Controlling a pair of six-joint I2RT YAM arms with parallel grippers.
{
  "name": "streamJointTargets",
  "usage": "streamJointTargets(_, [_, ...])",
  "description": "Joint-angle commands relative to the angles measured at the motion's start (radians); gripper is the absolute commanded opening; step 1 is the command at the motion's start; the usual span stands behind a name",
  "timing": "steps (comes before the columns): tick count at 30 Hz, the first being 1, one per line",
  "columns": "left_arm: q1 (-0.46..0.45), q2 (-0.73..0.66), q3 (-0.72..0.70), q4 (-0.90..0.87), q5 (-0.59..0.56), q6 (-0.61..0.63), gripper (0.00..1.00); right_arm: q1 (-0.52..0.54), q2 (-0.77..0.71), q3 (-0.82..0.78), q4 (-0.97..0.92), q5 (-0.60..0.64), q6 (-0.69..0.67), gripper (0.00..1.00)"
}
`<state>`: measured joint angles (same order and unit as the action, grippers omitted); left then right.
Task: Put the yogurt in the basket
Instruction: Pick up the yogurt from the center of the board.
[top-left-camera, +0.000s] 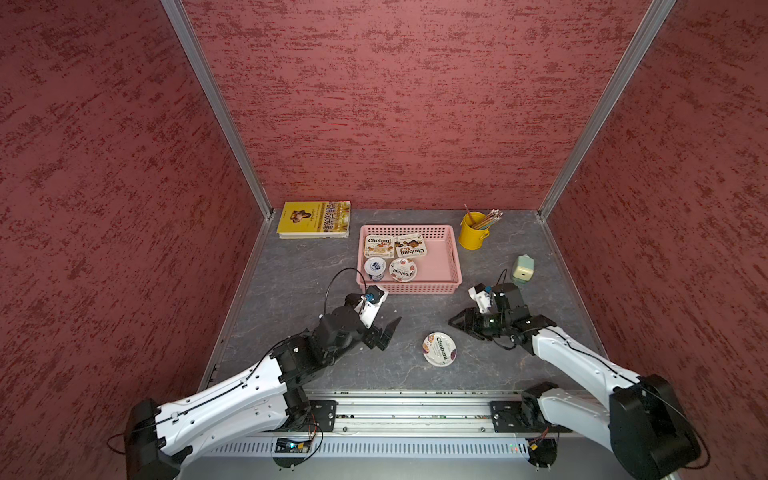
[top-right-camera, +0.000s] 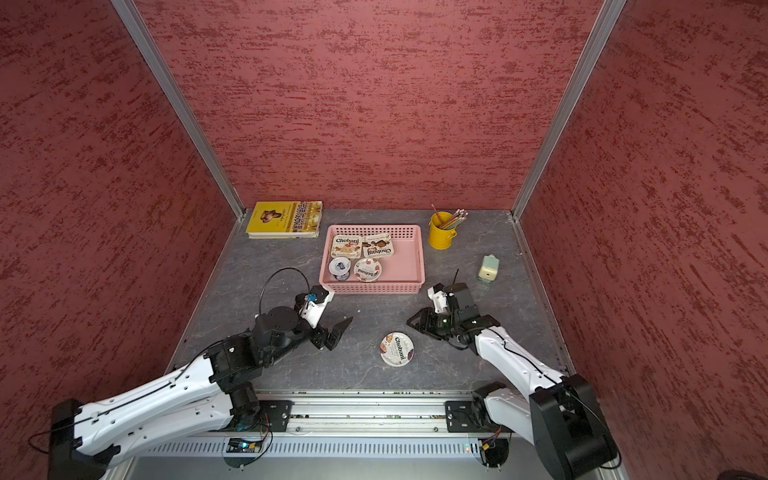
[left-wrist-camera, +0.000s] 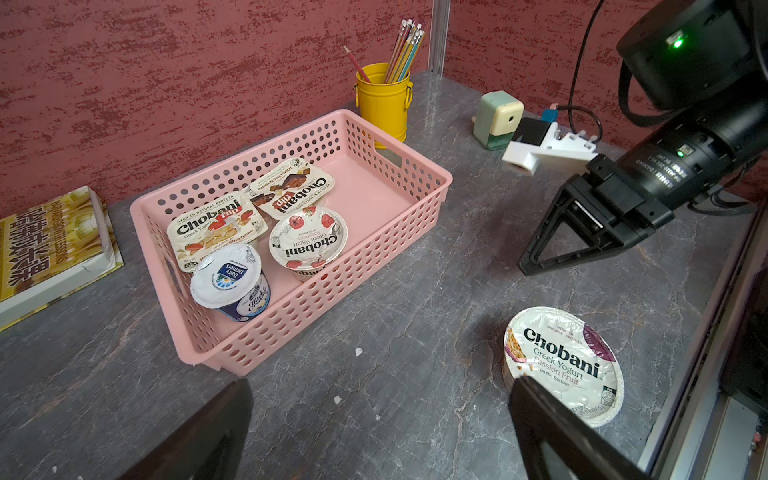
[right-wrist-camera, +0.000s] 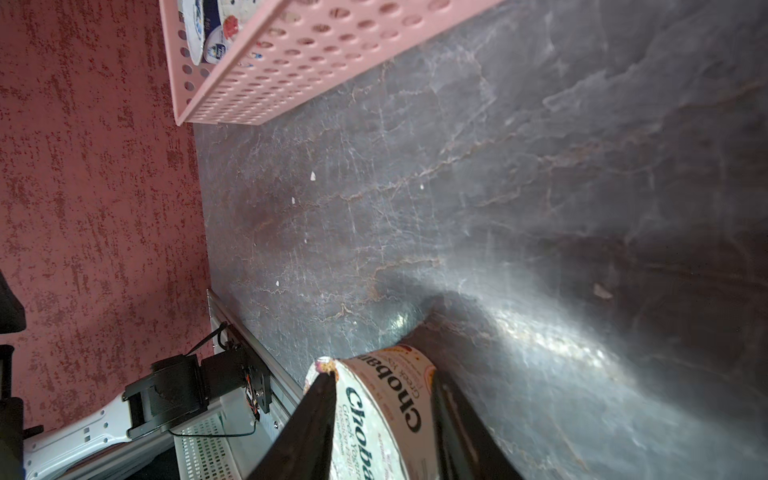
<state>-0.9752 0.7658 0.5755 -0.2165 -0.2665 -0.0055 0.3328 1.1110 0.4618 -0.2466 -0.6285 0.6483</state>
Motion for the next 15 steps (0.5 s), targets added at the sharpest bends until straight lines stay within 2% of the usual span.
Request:
streamJointTargets(1, [0.004,-0.021,-0.007,0.009,0.005,-0.001,1.0,-0.004,-0.028,-0.035,0.078,-0.044,0.032,0.41])
streamJointTargets(15, [0.004,-0.017,-0.01,0.007,0.009,-0.013,1.0,-0.001,-0.072,-0.13,0.134,-0.103,0.056,0.34])
